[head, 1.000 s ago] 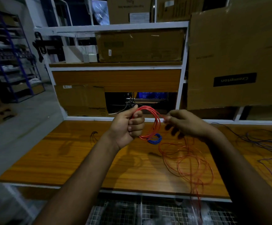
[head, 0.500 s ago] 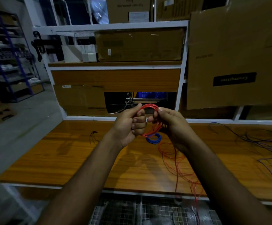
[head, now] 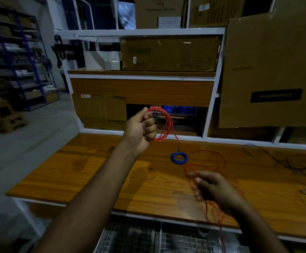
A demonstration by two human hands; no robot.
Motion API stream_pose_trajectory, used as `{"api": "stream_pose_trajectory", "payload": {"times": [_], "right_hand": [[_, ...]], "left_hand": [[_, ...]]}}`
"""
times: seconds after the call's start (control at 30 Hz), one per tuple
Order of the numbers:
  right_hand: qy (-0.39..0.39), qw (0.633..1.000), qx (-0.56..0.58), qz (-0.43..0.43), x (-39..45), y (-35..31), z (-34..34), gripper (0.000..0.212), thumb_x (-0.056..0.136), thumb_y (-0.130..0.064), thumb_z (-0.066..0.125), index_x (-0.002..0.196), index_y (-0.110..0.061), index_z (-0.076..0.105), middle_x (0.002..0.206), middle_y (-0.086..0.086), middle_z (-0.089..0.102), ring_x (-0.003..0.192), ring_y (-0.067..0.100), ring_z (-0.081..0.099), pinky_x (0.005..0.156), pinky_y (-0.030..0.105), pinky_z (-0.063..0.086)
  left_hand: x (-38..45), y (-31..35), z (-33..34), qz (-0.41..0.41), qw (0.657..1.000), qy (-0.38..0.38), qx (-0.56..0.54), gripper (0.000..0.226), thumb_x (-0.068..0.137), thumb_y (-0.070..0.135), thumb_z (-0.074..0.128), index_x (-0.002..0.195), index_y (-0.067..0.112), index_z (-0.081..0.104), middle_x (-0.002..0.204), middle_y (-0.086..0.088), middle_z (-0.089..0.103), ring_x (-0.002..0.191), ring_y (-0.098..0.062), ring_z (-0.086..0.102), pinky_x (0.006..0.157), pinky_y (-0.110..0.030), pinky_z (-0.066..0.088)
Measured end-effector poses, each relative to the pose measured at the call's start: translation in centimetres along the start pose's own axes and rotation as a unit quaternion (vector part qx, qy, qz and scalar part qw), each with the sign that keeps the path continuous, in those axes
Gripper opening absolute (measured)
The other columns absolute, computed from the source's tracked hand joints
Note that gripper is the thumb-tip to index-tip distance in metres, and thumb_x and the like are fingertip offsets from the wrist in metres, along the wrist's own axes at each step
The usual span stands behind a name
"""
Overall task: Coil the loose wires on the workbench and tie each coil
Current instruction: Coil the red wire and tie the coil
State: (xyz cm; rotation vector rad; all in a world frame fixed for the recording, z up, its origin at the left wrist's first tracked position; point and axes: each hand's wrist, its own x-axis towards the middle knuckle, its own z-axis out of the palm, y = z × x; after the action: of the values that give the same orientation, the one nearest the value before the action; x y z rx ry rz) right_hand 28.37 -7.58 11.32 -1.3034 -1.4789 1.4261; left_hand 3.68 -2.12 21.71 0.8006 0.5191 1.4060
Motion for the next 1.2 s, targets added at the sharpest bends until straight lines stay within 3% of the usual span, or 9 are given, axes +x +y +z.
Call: {"api": "stream_pose_trajectory", "payload": {"times": [0.07, 0.17, 0.33, 0.4, 0.53, 0.73, 0.83, 0.97, 1.2], "right_hand": [[0.078, 0.986, -0.143, -0.033, -1.2, -0.6, 2.8, 0.014, 0.100, -0.014, 0.052, 0.109, -0.014, 0.063, 0.083, 0.009, 0.068, 0.061, 0.016, 0.069, 0.058, 0.029, 0.059], [0.078, 0.905, -0.404, -0.108, -2.9, -3.1, 5.5, 0.017, 0.101, -0.030, 0.052, 0.095, -0.018, 0.063, 0.078, 0.000, 0.068, 0.061, 0.009, 0.068, 0.061, 0.028, 0.060], [-0.109, 0.814, -0.553, -0.139, -5.1, -9.7, 6.4, 0.050, 0.099, -0.007, 0.051, 0.144, -0.028, 0.043, 0.119, -0.005, 0.062, 0.101, 0.005, 0.060, 0.088, 0.023, 0.053], [-0.093, 0.789, -0.568, -0.216, -5.5, -12.3, 6.1, 0.054, 0.097, -0.001, 0.049, 0.142, -0.031, 0.046, 0.124, -0.009, 0.057, 0.102, 0.000, 0.053, 0.086, 0.014, 0.045], [0.068, 0.798, -0.501, -0.328, -4.1, -15.5, 4.3, 0.041, 0.095, -0.008, 0.057, 0.131, -0.026, 0.057, 0.113, -0.009, 0.062, 0.079, -0.008, 0.047, 0.072, 0.006, 0.041], [0.229, 0.785, -0.429, -0.385, 0.2, -16.1, 2.4, 0.017, 0.090, -0.032, 0.070, 0.098, -0.017, 0.067, 0.090, -0.002, 0.070, 0.082, 0.007, 0.066, 0.072, 0.027, 0.059], [0.246, 0.825, -0.364, -0.356, 1.7, -15.9, 1.8, 0.030, 0.083, -0.047, 0.073, 0.096, -0.022, 0.063, 0.088, -0.008, 0.061, 0.077, 0.003, 0.061, 0.063, 0.019, 0.052], [0.175, 0.898, -0.264, -0.306, 3.0, -14.9, 1.9, 0.031, 0.094, -0.050, 0.059, 0.097, -0.021, 0.070, 0.091, -0.005, 0.069, 0.083, 0.005, 0.067, 0.077, 0.035, 0.060], [0.198, 0.911, -0.178, -0.314, 3.9, -13.7, 2.3, 0.034, 0.091, -0.045, 0.066, 0.075, -0.015, 0.071, 0.069, 0.005, 0.067, 0.068, 0.018, 0.065, 0.064, 0.033, 0.054]], "left_hand": [[0.2, -0.6, 0.2, -0.003, 1.000, 0.007, -0.003, 0.040, 0.107, 0.033, 0.031, 0.069, 0.020, 0.038, 0.048, 0.009, 0.028, 0.037, -0.005, 0.021, 0.037, -0.019, 0.015], [0.2, -1.4, 0.9, -0.006, 1.000, 0.011, 0.019, 0.041, 0.107, 0.034, 0.031, 0.069, 0.020, 0.040, 0.048, 0.009, 0.029, 0.037, -0.004, 0.021, 0.037, -0.019, 0.015], [-0.4, -2.8, 2.2, -0.019, 0.996, 0.002, 0.090, 0.040, 0.107, 0.034, 0.032, 0.071, 0.018, 0.040, 0.049, 0.008, 0.029, 0.038, -0.004, 0.021, 0.039, -0.021, 0.012], [-0.7, -3.2, 2.4, -0.034, 0.995, -0.001, 0.090, 0.040, 0.106, 0.035, 0.035, 0.070, 0.018, 0.043, 0.050, 0.008, 0.030, 0.038, -0.005, 0.022, 0.040, -0.021, 0.013], [-1.8, -3.7, 2.5, -0.031, 0.988, -0.017, 0.147, 0.038, 0.106, 0.035, 0.038, 0.075, 0.017, 0.051, 0.054, 0.006, 0.040, 0.045, -0.007, 0.034, 0.044, -0.021, 0.024], [-2.0, -3.2, 3.5, -0.044, 0.994, -0.056, 0.085, 0.041, 0.105, 0.035, 0.037, 0.072, 0.015, 0.051, 0.054, 0.002, 0.042, 0.043, -0.009, 0.039, 0.041, -0.020, 0.035], [-1.8, -2.7, 3.7, -0.029, 0.995, -0.048, 0.084, 0.041, 0.105, 0.035, 0.036, 0.071, 0.015, 0.050, 0.053, 0.002, 0.044, 0.043, -0.009, 0.040, 0.043, -0.020, 0.036], [-1.4, -2.4, 3.7, -0.020, 0.994, -0.053, 0.089, 0.042, 0.106, 0.037, 0.034, 0.074, 0.016, 0.053, 0.051, 0.004, 0.044, 0.042, -0.007, 0.040, 0.042, -0.018, 0.032], [-0.8, -2.9, 3.2, -0.044, 0.997, -0.046, 0.046, 0.049, 0.105, 0.042, 0.033, 0.070, 0.015, 0.054, 0.045, 0.007, 0.032, 0.041, -0.006, 0.028, 0.044, -0.020, 0.025]]}}
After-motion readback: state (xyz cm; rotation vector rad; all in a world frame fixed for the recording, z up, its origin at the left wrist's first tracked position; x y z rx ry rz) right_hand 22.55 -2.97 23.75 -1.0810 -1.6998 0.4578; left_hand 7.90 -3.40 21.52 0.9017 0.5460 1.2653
